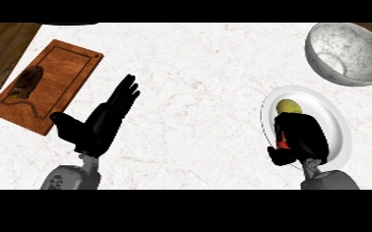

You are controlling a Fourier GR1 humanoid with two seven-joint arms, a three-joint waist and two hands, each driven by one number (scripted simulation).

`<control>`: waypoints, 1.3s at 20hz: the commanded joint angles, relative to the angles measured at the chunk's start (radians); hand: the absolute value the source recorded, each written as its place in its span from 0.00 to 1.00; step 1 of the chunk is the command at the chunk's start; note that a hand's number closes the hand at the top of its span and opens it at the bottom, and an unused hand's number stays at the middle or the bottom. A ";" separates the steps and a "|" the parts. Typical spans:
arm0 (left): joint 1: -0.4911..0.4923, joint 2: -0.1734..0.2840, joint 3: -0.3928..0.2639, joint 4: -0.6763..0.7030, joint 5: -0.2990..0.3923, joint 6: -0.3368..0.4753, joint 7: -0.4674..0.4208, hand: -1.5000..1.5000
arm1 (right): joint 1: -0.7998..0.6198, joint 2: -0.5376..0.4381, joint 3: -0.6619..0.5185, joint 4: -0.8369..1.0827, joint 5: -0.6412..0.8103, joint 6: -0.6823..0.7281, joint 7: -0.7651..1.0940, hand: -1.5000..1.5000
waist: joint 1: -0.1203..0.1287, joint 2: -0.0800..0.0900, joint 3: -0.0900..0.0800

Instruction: Pick the bell pepper from the plate and place it in the bowl

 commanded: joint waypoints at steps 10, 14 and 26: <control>0.018 0.008 0.030 -0.065 0.021 -0.012 0.046 0.50 | 0.072 -0.291 -0.344 -0.496 -0.355 0.169 -0.271 1.00 | -0.025 -0.001 0.003; 0.029 0.008 0.033 -0.022 -0.005 -0.033 0.003 0.50 | 0.040 -0.312 -0.489 -0.568 -0.463 0.251 -0.241 1.00 | -0.016 0.003 0.003; -0.051 -0.060 0.039 0.017 -0.046 -0.014 0.032 0.50 | -0.241 -0.339 -0.581 -0.242 -0.468 0.233 -0.278 1.00 | -0.001 0.008 0.003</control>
